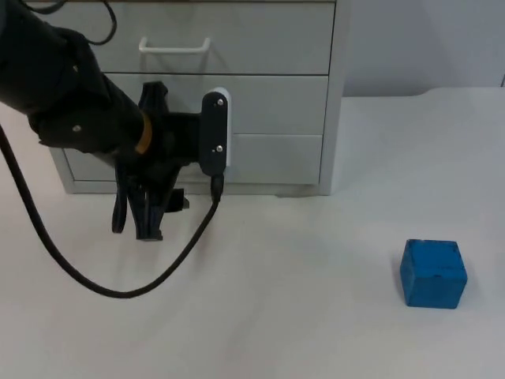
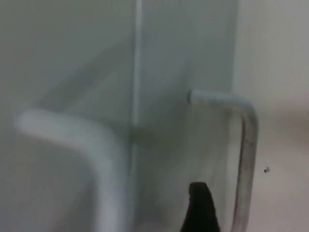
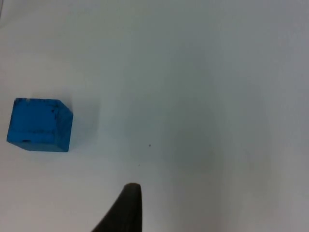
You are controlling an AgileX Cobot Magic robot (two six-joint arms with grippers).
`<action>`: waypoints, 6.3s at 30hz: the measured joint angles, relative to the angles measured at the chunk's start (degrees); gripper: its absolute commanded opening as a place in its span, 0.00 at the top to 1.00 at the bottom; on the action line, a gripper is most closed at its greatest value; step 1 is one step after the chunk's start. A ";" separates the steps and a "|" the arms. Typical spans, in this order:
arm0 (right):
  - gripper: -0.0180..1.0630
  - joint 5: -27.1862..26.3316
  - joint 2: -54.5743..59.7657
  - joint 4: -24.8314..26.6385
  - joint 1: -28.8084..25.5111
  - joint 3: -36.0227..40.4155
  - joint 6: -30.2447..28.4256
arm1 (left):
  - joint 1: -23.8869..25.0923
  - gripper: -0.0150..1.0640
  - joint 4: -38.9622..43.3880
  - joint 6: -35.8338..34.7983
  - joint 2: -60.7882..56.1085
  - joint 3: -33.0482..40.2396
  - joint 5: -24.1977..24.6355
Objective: Open the drawer with the left hand, place the block into the drawer with the right hand, then close the drawer with the left hand.
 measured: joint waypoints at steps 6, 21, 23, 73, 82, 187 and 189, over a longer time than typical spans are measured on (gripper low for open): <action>0.01 -0.37 0.00 0.00 0.00 0.00 0.00 | 0.00 0.54 0.28 -0.21 1.44 -0.78 -0.01; 0.01 -0.47 0.00 0.00 0.00 0.00 0.00 | 0.11 0.76 1.70 -0.09 1.91 -1.42 0.44; 0.01 -0.47 0.00 0.00 0.00 0.00 0.00 | 0.11 0.61 1.70 -0.09 1.91 -1.42 0.50; 0.01 -0.80 0.00 0.00 0.00 0.00 0.00 | -6.20 0.99 -6.92 -3.60 -9.31 12.71 4.18; 0.01 -0.80 0.00 0.59 0.00 0.00 0.00 | -7.30 0.99 -2.55 -10.32 -9.31 13.10 4.94; 0.01 -3.11 -0.10 0.59 0.00 0.00 0.00 | -16.62 0.99 51.00 -63.86 -6.32 18.59 17.06; 0.01 -3.11 -0.10 0.59 0.00 0.00 0.00 | -17.69 0.99 49.31 -63.97 -7.36 19.97 16.97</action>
